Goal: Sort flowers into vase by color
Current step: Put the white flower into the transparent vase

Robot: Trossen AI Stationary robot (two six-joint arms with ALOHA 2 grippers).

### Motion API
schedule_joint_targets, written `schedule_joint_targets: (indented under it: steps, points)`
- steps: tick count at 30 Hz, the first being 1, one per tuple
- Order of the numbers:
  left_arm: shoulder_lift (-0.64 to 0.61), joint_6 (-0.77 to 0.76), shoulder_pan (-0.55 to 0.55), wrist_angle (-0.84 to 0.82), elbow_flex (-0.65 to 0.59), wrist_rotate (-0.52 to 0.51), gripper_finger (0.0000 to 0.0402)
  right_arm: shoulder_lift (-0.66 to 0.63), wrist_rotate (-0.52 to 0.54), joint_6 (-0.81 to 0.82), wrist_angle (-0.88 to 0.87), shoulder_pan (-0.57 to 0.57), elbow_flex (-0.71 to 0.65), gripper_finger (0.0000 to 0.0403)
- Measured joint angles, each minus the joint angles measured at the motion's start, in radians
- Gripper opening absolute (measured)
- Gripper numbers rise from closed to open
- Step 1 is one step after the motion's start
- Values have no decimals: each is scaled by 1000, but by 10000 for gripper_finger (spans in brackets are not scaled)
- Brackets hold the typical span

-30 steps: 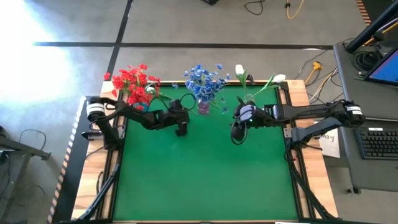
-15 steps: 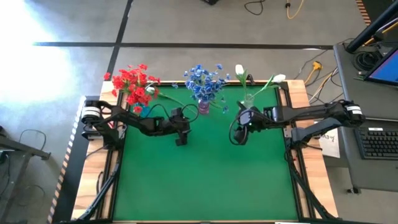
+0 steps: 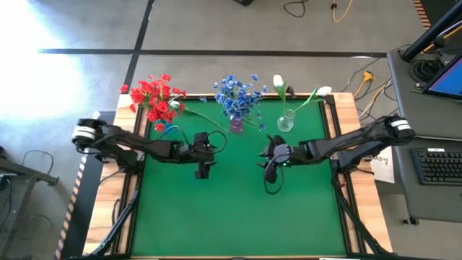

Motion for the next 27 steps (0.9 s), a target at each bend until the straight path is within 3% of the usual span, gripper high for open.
schedule_joint_targets:
  steps: [6, 9, 17, 27]
  points:
    - [-141, -133, -39, -112, 0, -16, 272, 182, 55, -98, 295, 12, 17, 176]
    - [-204, -211, -67, -197, 0, -6, 272, 275, 147, -92, 387, 19, 41, 176]
    - [-351, -534, -165, -464, 24, -2, 272, 469, 346, -157, 438, 22, 186, 176]
    - [-465, -606, -351, -568, 60, 56, 272, 673, 403, -316, 436, 21, 455, 176]
